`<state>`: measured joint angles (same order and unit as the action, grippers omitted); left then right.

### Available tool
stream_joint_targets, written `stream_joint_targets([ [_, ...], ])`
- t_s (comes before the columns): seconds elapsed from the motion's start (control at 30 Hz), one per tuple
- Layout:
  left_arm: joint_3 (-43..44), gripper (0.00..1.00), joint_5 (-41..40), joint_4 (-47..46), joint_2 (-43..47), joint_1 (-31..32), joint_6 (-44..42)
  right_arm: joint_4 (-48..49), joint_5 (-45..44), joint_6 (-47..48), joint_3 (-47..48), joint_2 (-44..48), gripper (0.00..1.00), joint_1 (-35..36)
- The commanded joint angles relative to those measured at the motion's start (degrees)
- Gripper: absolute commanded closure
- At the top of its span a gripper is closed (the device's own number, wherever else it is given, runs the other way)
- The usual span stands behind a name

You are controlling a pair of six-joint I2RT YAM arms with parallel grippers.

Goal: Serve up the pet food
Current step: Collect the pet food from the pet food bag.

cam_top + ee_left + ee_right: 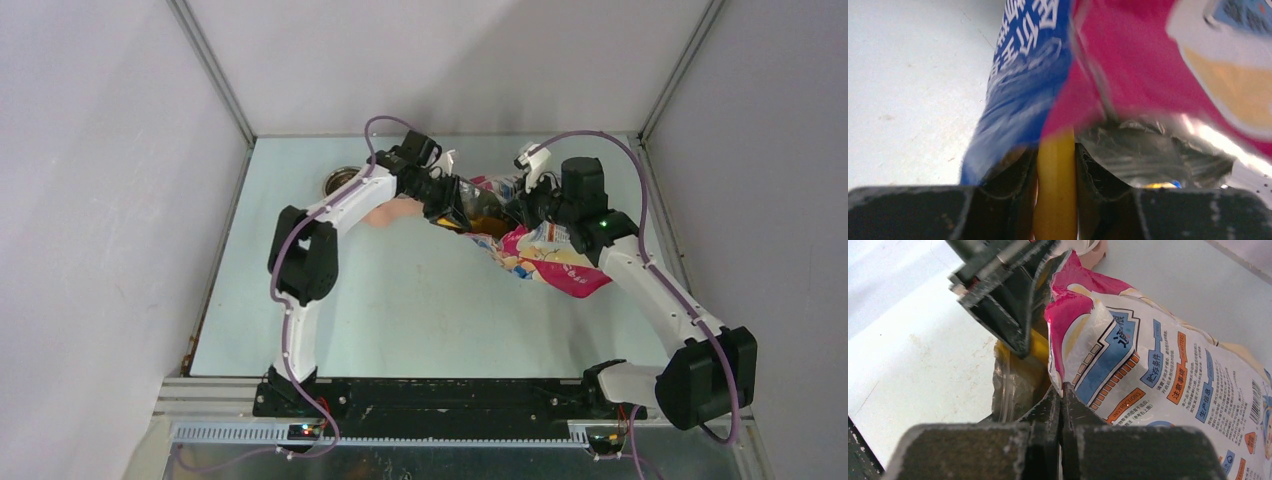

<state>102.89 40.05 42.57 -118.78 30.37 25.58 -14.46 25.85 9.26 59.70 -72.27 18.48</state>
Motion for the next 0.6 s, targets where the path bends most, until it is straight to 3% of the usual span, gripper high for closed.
stream_joint_targets([
  [0.0, 2.2, 1.0, 0.3, -1.9, -5.9, 1.0, 4.8, 2.1, 0.9, 0.6, 0.3, 0.0, 1.0, 0.4],
  [0.57, 5.8, 1.0, 5.8, -15.0, -17.0, 6.2, 17.6, 3.3, 0.6, 0.9, -0.6, 0.4, 1.0, 0.2],
])
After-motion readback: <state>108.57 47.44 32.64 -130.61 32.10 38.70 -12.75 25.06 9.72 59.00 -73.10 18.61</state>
